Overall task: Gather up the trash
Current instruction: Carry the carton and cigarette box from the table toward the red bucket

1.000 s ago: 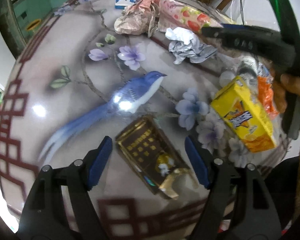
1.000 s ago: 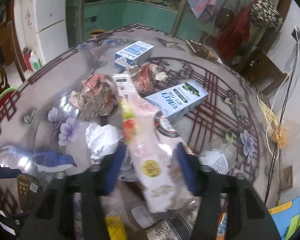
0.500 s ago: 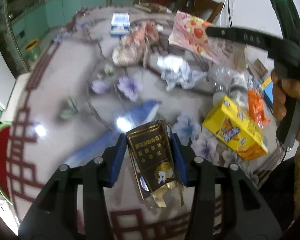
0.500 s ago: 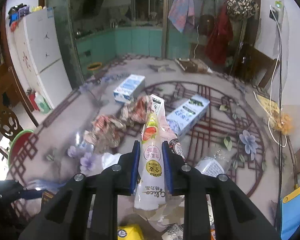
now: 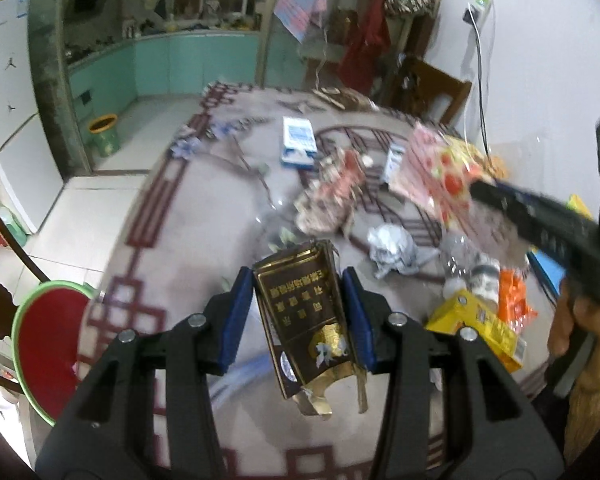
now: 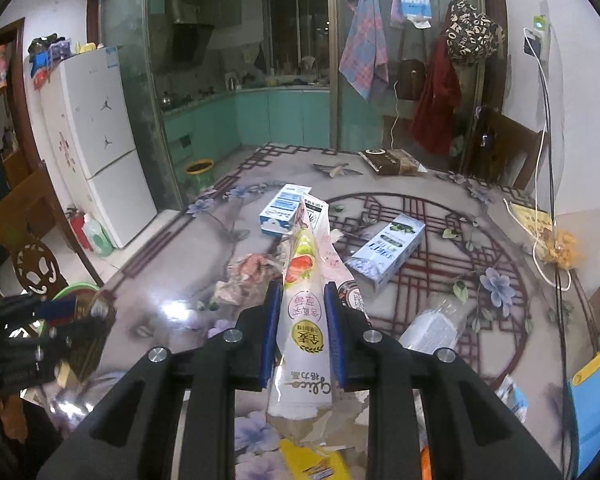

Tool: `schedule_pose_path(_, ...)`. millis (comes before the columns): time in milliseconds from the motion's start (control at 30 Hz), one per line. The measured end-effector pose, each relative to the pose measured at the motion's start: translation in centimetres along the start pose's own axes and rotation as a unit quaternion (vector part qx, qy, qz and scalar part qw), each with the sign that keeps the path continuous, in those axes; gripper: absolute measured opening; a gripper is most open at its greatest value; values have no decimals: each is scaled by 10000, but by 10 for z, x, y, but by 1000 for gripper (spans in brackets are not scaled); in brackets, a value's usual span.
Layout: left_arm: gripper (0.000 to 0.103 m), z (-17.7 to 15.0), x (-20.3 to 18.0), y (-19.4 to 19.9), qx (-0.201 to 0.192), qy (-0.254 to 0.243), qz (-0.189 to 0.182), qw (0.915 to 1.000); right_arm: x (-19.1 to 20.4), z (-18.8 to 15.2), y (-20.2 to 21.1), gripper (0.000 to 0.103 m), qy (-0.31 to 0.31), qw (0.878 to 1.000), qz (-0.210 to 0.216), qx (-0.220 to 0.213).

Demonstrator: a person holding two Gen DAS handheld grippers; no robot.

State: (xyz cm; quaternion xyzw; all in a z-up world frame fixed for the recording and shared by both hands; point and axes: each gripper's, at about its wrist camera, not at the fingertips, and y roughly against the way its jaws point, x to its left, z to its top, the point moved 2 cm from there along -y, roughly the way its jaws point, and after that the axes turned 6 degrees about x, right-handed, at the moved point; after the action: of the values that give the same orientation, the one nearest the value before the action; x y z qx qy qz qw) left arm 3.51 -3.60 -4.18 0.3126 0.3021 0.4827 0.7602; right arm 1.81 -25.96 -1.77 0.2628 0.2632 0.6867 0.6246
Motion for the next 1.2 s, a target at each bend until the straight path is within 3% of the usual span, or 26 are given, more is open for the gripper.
schedule_pose_path(167,44,3,15,16,-170,193,-54,9997,20,-10,12,22,-84,9999,141,16)
schedule_pose_path(267,44,3,23,28,-300,231,-34,9993,30,-13,20,7,-85,9998,163,15)
schedule_pose_path(367,44,3,31,38,-426,271,3,9987,42,-15,25,6,-15,9999,118,65)
schedule_pose_path(467,44,2,41,46,-498,360,21,9981,53,-17,13,9,238,9985,105,491)
schedule_pose_path(533,44,1,49,50,-517,451,2,9976,58,-22,4,40,296,9967,74,755)
schedule_pose_path(567,44,0,53,52,-527,491,1,9974,60,-24,0,65,341,9958,42,851)
schedule_pose_path(667,44,-3,63,56,-547,612,0,9966,67,-35,-9,68,437,9921,53,1176)
schedule_pose_path(800,45,-5,73,61,-565,790,-52,9953,78,-53,-18,83,495,9866,169,1547)
schedule_pose_path(900,45,-5,77,64,-596,835,-46,9947,87,-73,-31,83,548,9806,133,1876)
schedule_pose_path(1067,45,-6,81,65,-608,890,-27,9942,86,-108,-55,83,115,9689,414,2436)
schedule_pose_path(1133,45,-6,82,64,-597,893,-11,9942,85,-116,-60,70,-25,9663,494,2527)
schedule_pose_path(1167,45,-6,82,64,-595,892,-4,9942,84,-118,-61,59,-71,9658,522,2539)
schedule_pose_path(1200,45,-6,81,64,-591,888,5,9943,83,-120,-61,58,-117,9658,556,2529)
